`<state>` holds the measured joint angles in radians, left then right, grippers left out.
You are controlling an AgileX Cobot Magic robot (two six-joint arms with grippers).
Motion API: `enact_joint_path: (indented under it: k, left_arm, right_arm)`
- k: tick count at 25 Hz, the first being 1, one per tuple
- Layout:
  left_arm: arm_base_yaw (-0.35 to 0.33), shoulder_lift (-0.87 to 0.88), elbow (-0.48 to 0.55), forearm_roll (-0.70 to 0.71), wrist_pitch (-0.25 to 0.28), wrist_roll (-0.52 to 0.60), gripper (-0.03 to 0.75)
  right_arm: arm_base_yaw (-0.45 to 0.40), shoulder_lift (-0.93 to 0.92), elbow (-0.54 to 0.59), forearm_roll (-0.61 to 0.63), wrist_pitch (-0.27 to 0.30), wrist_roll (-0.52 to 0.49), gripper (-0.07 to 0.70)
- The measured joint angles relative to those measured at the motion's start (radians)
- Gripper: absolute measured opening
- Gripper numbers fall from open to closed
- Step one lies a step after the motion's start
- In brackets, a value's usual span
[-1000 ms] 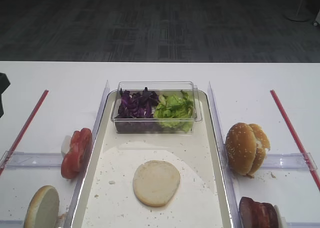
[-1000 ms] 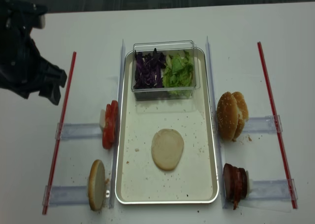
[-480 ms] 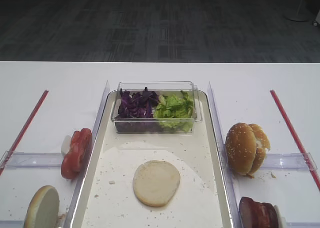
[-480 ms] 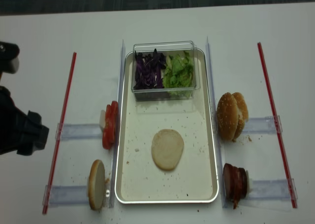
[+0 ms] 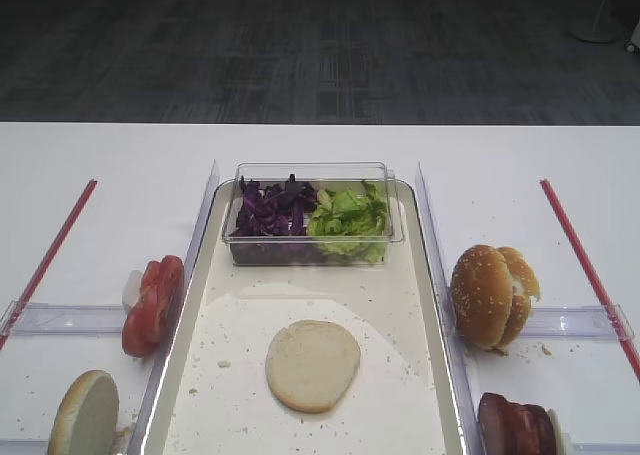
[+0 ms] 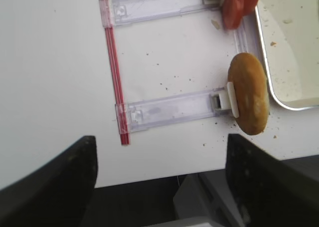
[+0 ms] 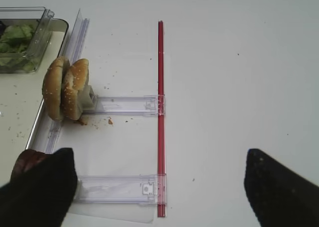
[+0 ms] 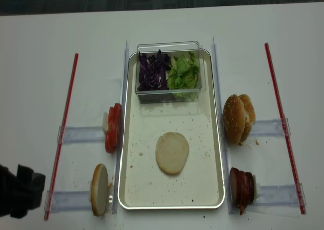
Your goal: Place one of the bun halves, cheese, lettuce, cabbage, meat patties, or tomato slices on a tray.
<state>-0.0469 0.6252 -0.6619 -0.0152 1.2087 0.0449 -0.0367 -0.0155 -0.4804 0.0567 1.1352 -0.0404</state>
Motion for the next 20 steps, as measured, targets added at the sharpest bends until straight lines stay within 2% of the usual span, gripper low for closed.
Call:
enact_joint_path:
  k: [7, 20]
  left_arm:
    - [0.000, -0.228, 0.113, -0.010, -0.028, -0.002, 0.493]
    - [0.000, -0.462, 0.172, -0.016, -0.028, -0.002, 0.493]
  right_arm:
    - [0.000, 0.000, 0.000, 0.000, 0.000, -0.005, 0.692]
    - [0.000, 0.000, 0.000, 0.000, 0.000, -0.005, 0.692]
